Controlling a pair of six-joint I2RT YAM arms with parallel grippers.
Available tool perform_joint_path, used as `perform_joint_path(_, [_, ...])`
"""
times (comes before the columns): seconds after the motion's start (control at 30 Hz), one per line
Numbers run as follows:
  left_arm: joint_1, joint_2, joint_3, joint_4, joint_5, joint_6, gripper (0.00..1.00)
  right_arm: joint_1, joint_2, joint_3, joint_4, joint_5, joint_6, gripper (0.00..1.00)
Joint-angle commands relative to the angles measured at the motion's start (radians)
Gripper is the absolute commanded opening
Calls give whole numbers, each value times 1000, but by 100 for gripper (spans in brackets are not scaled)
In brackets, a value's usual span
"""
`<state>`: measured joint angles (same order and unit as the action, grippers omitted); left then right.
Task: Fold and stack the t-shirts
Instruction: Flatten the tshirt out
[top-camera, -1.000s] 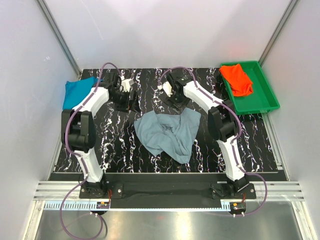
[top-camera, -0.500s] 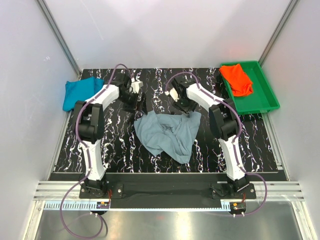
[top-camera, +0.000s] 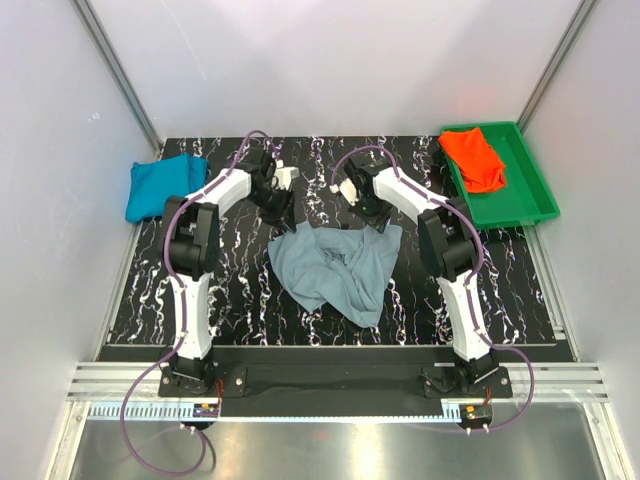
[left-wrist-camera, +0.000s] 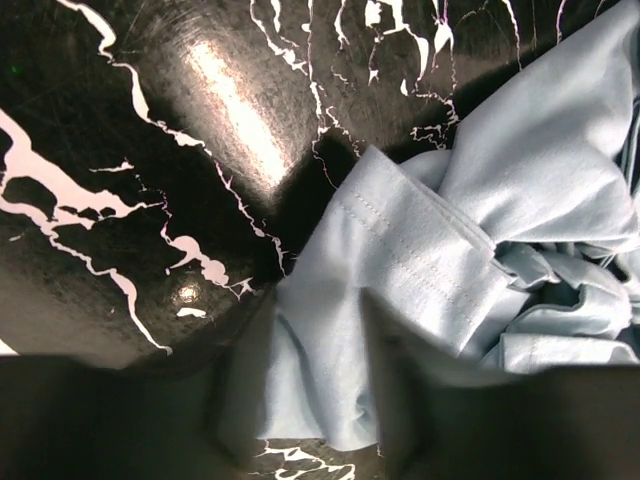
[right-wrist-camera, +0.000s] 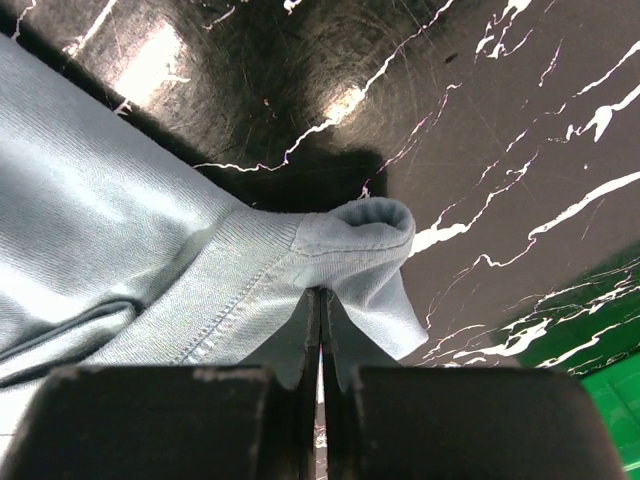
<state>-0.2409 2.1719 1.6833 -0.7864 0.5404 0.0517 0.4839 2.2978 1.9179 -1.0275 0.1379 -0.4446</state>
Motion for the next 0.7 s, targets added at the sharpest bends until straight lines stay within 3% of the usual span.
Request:
perform_joint_path(0.0, [0,6,53,9,29,11,28,-5,-29,18,-11,-14,7,0])
perform_joint_path(0.07, [-1,8,58,12,23,11,17,-5,-31,20,-11,-15,10,0])
perform_joint_path(0.1, [-1,8,61,12,20,11,0,-5,-31,21,-8,-14,10,0])
perform_joint_path(0.4, [26,-78,133,-13,-31,36,0,-50,-32,110,21,28,14,0])
perform_joint_path(0.5, [54,-106,221,-27,-63,43,0,-99,-9,219,26,46,7,0])
perform_joint_path(0.67, [89,-93,377,-39,-147,68,0,-185,104,533,-57,57,17,0])
